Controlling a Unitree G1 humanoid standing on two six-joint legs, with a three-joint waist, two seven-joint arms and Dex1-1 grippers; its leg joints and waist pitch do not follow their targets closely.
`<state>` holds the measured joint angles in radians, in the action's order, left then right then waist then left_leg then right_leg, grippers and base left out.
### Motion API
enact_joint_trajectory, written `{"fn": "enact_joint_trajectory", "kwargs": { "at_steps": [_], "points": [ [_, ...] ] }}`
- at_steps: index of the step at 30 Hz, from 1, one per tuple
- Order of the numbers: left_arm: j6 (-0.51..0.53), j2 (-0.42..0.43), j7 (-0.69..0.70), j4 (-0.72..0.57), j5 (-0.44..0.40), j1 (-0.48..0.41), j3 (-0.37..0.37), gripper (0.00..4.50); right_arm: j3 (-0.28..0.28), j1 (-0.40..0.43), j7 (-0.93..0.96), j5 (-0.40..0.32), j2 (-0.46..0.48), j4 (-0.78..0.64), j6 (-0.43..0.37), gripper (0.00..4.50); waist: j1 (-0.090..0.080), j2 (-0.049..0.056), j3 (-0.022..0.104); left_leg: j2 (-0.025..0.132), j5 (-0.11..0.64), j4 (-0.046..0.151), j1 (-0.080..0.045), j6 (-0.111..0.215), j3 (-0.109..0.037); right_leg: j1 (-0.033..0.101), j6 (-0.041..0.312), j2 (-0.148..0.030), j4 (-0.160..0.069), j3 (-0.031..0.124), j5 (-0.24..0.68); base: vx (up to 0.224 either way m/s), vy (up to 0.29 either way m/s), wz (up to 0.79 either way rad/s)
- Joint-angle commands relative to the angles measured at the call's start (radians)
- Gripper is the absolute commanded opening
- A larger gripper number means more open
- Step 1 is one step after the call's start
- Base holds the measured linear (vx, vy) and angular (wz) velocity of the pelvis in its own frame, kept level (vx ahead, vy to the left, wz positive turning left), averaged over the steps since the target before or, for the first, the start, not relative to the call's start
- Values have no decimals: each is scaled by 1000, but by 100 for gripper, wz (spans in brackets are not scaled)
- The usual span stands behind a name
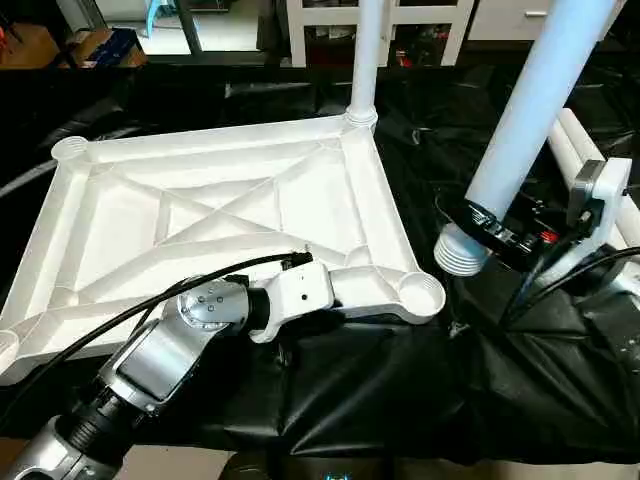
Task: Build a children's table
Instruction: Insert table leg to table base
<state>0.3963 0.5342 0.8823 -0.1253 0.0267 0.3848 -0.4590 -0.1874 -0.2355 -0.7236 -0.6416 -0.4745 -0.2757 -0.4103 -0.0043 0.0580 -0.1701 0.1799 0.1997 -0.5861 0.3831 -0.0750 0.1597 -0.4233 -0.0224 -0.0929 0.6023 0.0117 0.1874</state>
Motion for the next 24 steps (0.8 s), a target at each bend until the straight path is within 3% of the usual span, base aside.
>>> {"fn": "enact_joint_trajectory", "kwargs": {
  "at_steps": [1, 5, 6, 7, 8, 9, 10, 11, 13, 14, 15, 19, 21, 23, 24],
  "points": [
    [78, 46, -23, 43, -24, -49, 24, 10, -9, -6, 19, -32, 6, -32, -22, 186, 5, -10, 60, 17, 128, 80, -4, 57, 3, 50, 241, -19, -72, 6, 183, 0, 0, 0],
    [144, 101, -37, -25, -21, -119, 60, 2, -29, -6, 66, -128, 43, -34, -107, 186, -13, -13, 69, 11, 14, 72, 2, 89, 2, 61, 267, -13, -58, 4, 10, 0, 0, 0],
    [159, 111, -36, -46, -16, -139, 71, 2, -35, -6, 76, -165, 48, -33, -138, 186, -14, -15, 71, 9, -15, 68, -3, 103, 5, 62, 276, -10, -56, 5, -45, 0, 0, 0],
    [177, 126, -36, -74, -12, -166, 82, 2, -40, -3, 78, -191, 49, -32, -162, 186, -15, -25, 72, 10, -30, 68, -1, 113, 5, 64, 280, -10, -54, 6, -71, 0, 0, 0],
    [178, 128, -36, -77, -12, -169, 83, 2, -41, -3, 78, -194, 49, -32, -166, 186, -14, -16, 73, 10, -62, 68, 0, 128, 3, 65, 289, -10, -48, 4, -113, 0, 0, 0],
    [186, 137, -38, -94, -11, -188, 90, 2, -45, -2, 79, -214, 48, -30, -184, 186, -15, -18, 73, 10, -71, 65, -5, 138, 7, 63, 294, -7, -47, 5, -135, 0, 0, 0],
    [220, 142, -52, -119, -14, -210, 102, 2, -56, -5, 85, -255, 49, -22, -215, 186, -14, -17, 72, 10, -77, 65, -4, 143, 7, 63, 297, -8, -46, 4, -142, 0, 0, 0],
    [221, 142, -53, -120, -14, -211, 103, 2, -56, -5, 85, -256, 49, -21, -217, 186, -12, -22, 73, 11, -84, 64, -2, 148, 8, 67, 300, -8, -44, 6, -155, 0, 0, 0],
    [253, 140, -72, -151, -10, -233, 115, 2, -77, -22, 99, -319, 50, -2, -261, 186, -10, -21, 68, 13, -70, 66, -4, 149, 12, 61, 300, -7, -47, 5, -123, 0, 0, 0],
    [254, 140, -73, -153, -9, -234, 115, 2, -79, -23, 100, -323, 50, -1, -264, 186, -10, -28, 67, 14, -49, 68, -5, 141, 13, 61, 297, -7, -50, 5, -84, 0, 0, 0],
    [268, 125, -83, -176, 7, -242, 119, 2, -96, -46, 125, -374, 56, 14, -298, 186, -9, -28, 65, 17, -27, 70, -9, 133, 15, 57, 294, -7, -54, 6, -42, 0, 0, 0],
    [258, 97, -92, -193, 13, -239, 109, 2, -109, -73, 157, -416, 63, 28, -330, 186, -4, -25, 64, 18, -1, 71, -15, 110, 18, 50, 280, -7, -59, 8, 22, 0, 0, 0],
    [198, 50, -88, -195, 32, -231, 92, 2, -59, -79, 120, -322, 48, 29, -289, 186, -2, -27, 64, 18, -14, 70, -13, 104, 19, 49, 274, -4, -57, 7, -8, 0, 0, 0],
    [150, 21, -93, -173, 18, -218, 62, 2, 24, -79, 63, -173, 34, 45, -200, 186, 3, -30, 68, 18, -14, 67, -14, 103, 22, 49, 269, -4, -56, 6, -23, 0, 0, 0],
    [139, 18, -94, -165, 10, -213, 55, 2, 45, -81, 48, -146, 31, 50, -179, 186, 5, -29, 65, 16, -6, 67, -13, 105, 24, 47, 264, -4, -58, 7, -19, 0, 0, 0]
  ]
}}
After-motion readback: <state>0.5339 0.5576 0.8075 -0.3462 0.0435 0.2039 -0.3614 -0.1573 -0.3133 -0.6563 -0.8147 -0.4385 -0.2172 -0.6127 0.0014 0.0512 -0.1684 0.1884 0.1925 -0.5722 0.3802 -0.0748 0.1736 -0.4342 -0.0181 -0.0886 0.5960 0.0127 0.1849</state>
